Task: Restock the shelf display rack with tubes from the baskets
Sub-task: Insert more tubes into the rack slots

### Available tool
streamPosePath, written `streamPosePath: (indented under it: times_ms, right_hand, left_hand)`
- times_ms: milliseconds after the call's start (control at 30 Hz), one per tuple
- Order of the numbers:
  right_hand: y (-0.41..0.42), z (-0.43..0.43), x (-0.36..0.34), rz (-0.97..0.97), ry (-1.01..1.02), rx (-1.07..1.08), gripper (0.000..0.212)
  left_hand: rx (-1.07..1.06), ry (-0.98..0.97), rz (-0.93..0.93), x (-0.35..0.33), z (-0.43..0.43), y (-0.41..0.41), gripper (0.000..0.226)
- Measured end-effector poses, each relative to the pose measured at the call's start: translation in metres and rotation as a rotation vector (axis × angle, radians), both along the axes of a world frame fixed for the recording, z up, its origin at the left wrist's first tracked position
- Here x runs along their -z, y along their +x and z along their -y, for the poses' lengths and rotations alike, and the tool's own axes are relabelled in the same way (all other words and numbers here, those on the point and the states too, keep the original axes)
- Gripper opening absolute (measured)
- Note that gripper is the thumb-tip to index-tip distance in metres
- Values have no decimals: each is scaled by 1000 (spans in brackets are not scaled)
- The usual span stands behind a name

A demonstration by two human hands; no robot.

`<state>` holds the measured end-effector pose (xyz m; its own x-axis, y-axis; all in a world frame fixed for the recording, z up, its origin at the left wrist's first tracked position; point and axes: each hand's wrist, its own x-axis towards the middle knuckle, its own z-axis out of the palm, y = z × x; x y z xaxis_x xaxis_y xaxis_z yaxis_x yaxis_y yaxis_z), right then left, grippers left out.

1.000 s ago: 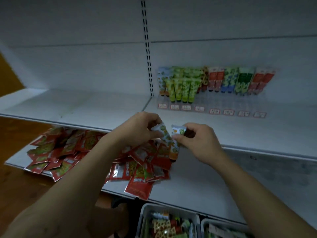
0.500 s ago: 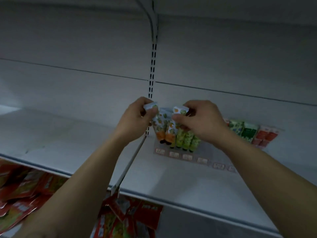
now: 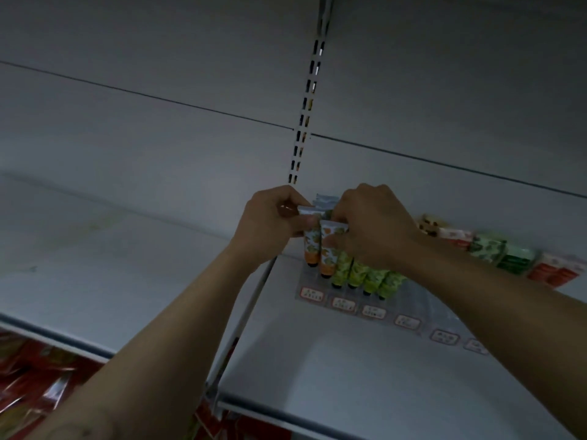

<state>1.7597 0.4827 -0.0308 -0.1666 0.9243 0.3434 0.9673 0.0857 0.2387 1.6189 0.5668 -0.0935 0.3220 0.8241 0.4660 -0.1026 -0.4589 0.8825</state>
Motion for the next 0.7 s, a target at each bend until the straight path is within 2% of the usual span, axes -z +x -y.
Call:
streamPosePath:
  times_ms: [167,400,600,700]
  right_hand:
    - [3,1,9,14,19,-15,27]
    - [4,4,23,18,15,-47,32]
    - [4,-13,28,-108,29,4,32]
    - [6,-19,29,-83,46,-6,33]
  left_hand:
    - [-1,62,-52,13,0,1,25]
    - [-98,180,-200,15,3,-2,31]
    - [-180,254,-276,18,4,3,20]
    - [-207,257,-261,22,5,3,16]
